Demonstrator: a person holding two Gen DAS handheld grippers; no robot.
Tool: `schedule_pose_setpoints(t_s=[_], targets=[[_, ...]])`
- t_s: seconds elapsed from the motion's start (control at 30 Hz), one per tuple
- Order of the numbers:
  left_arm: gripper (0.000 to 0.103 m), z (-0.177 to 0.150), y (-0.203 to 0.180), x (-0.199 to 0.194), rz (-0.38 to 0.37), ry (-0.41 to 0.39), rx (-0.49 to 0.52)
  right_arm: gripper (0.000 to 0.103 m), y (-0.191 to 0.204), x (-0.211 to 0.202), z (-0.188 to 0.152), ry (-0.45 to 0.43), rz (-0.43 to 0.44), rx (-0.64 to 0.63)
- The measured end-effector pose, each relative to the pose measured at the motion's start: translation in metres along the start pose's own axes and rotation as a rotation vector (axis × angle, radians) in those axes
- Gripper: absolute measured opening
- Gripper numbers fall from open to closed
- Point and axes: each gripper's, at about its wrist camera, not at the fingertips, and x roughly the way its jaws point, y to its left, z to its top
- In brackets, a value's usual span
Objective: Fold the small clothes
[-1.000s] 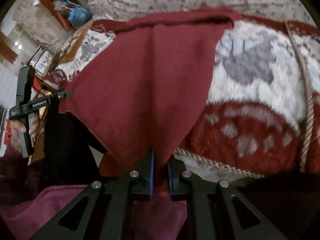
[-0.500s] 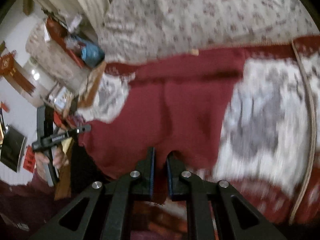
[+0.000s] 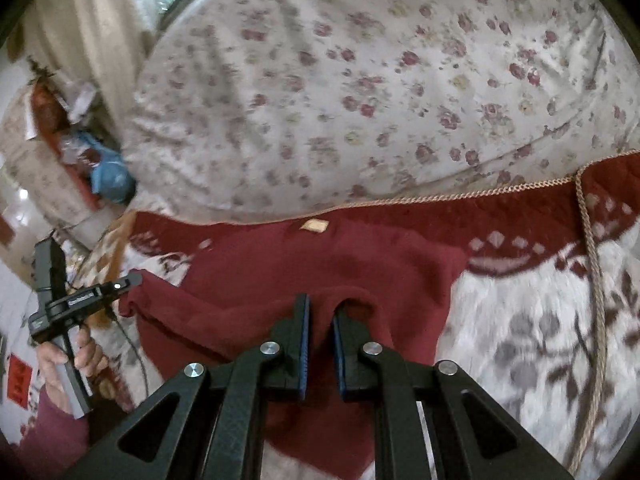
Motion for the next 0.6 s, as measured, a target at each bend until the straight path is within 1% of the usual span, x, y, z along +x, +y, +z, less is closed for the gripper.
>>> schedule_pose_setpoints(t_s=[0.07,0.13,0.2,0.27,0.33,0.37,0.4,0.43,0.47,0.5,0.53,0.57,0.6], targets=[[0.011,0.009,0.008,0.023,0.015,0.012,-0.022,0.011,-0.007,0.024,0.012,0.023,-0.02,0.009],[0.011,0.015,0.017,0.046,0.029,0.036,-0.043,0.011,-0.011,0.049,0.023,0.042,-0.058,0.001],[0.011,0.018,0.023,0.063,0.038,0.057,-0.047,0.011,-0.016,0.071,0.03,0.06,-0.076,0.006],[0.012,0.022,0.029,0.077,0.038,0.083,-0.06,0.011,-0.02,0.089,0.035,0.071,-0.106,0.0],[0.016,0.026,0.033,0.081,0.02,0.089,-0.075,0.012,-0.03,0.104,0.039,0.071,-0.111,0.039],[0.02,0.028,0.033,0.08,0.01,0.089,-0.073,0.012,-0.033,0.106,0.04,0.077,-0.113,0.058],[0.031,0.028,0.032,0.077,0.007,0.09,-0.065,0.013,-0.038,0.107,0.042,0.082,-0.113,0.086],[0.049,0.03,0.03,0.072,0.009,0.081,-0.049,0.016,-0.043,0.103,0.043,0.073,-0.096,0.123],[0.06,0.031,0.028,0.063,0.028,0.052,-0.03,0.018,-0.046,0.096,0.043,0.053,-0.078,0.154],[0.075,0.031,0.026,0.054,0.048,0.015,-0.018,0.031,-0.048,0.086,0.043,0.024,-0.074,0.177],[0.079,0.03,0.025,0.044,0.064,-0.029,-0.01,0.052,-0.048,0.074,0.043,-0.019,-0.106,0.182],[0.079,0.029,0.024,0.035,0.071,-0.059,0.002,0.06,-0.046,0.062,0.04,-0.063,-0.132,0.178],[0.079,0.029,0.023,0.032,0.077,-0.064,0.013,0.062,-0.043,0.05,0.037,-0.106,-0.14,0.169]])
